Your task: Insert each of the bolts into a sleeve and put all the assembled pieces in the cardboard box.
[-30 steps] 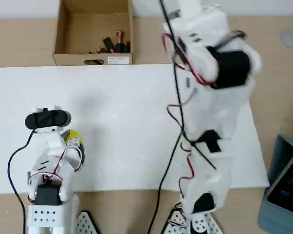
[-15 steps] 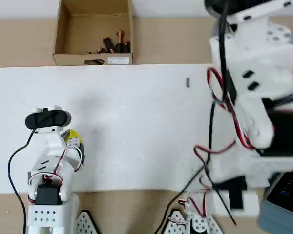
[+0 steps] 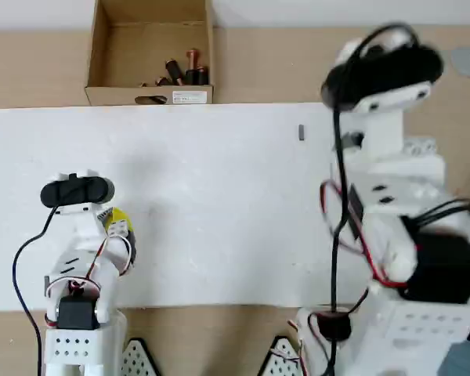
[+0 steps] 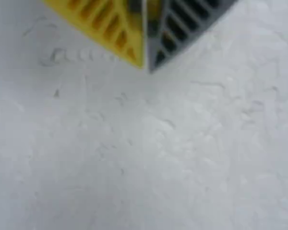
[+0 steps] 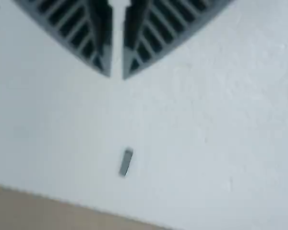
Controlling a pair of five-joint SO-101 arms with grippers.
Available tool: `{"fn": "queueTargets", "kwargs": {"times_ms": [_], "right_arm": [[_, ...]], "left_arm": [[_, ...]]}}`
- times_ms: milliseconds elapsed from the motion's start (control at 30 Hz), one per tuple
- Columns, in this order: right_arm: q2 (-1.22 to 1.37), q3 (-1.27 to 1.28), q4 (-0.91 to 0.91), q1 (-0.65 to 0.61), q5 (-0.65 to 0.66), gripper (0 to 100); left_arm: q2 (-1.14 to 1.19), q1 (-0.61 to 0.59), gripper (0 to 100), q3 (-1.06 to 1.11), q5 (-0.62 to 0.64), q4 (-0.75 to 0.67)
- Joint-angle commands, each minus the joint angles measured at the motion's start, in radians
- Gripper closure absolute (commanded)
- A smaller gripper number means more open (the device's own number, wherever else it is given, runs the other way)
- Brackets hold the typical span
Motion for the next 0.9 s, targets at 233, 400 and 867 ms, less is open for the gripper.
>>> {"fn": "queueTargets", "kwargs": {"times_ms": [233, 400, 867], "right_arm": [[-0.553, 0.914, -0.333, 0.015, -0.009, 98.9], [-0.802, 1.221, -0.436, 0.007, -0.009, 98.9], [-1.118, 1.650, -0.460, -0.008, -0.003, 98.9]], "left_arm": [[-0.008, -0.009, 100, 0.012, -0.003, 0.002], [-0.008, -0.009, 100, 0.012, -0.003, 0.002], [-0.008, -0.009, 100, 0.012, -0.003, 0.002]]}}
